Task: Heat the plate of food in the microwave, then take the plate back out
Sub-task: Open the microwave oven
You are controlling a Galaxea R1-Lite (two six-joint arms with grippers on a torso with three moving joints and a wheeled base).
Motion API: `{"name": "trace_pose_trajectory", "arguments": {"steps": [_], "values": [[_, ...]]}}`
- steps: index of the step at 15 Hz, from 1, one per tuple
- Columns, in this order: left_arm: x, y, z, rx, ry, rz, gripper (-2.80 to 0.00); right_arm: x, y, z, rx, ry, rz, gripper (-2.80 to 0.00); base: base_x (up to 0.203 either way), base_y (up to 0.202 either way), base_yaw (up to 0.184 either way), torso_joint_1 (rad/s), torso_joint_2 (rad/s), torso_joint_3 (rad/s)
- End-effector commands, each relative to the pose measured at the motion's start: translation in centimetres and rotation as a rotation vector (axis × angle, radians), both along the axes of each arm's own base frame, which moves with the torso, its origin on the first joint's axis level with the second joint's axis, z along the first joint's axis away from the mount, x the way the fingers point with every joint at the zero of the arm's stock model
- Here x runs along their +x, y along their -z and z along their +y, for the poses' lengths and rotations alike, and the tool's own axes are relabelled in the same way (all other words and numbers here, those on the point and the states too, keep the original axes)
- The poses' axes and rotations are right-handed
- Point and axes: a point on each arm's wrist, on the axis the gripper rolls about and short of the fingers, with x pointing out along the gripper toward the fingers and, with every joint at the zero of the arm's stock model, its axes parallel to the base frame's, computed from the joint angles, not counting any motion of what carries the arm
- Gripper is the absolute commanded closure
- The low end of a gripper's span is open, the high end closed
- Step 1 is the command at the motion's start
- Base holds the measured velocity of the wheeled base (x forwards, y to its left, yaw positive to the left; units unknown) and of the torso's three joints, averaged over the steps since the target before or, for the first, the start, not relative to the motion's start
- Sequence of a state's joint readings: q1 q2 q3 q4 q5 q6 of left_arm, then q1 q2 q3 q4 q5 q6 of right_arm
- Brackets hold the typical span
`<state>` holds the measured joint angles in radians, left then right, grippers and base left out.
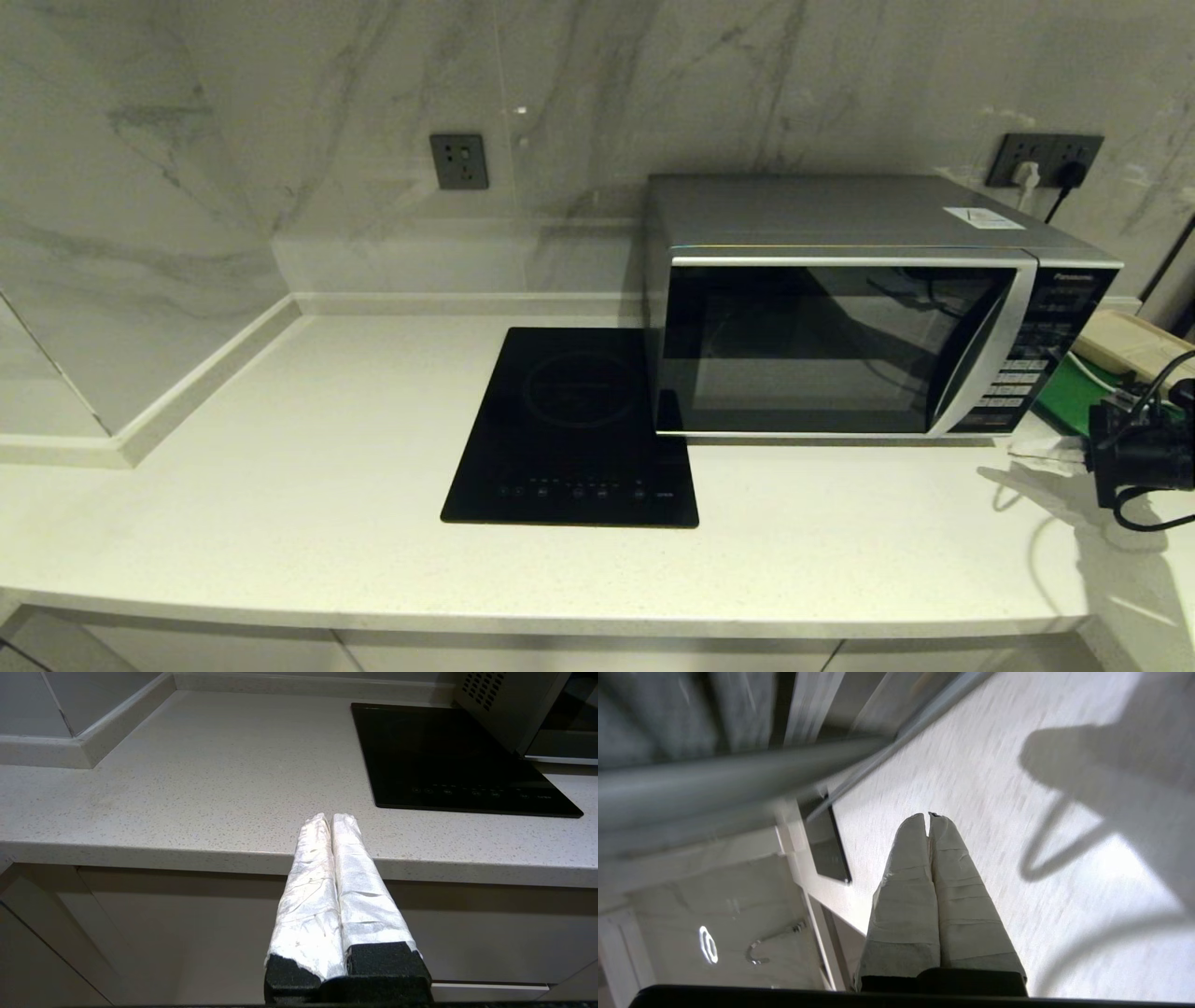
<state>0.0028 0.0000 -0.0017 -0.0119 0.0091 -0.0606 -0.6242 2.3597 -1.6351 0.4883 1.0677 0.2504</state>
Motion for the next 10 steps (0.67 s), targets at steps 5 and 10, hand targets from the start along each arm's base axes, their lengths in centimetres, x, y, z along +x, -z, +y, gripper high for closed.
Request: {"name": "trace_pose_trajectory", "arguments": {"steps": [5, 10], "values": [[0.0, 0.0, 0.0, -0.001, 0.0, 0.0, 0.0, -8.8, -7.5, 4.0, -0.153, -0.019, -0.123, 0.0, 0.0, 0.0, 0.0, 0.0, 0.0, 0.0], [0.0, 0.0, 0.0, -0.001, 0.0, 0.0, 0.0, -13.7, -16.7, 9.3, -0.431, 0.002, -0.185, 0.0, 0.0, 0.0, 0.0, 0.0, 0.0, 0.0]]}}
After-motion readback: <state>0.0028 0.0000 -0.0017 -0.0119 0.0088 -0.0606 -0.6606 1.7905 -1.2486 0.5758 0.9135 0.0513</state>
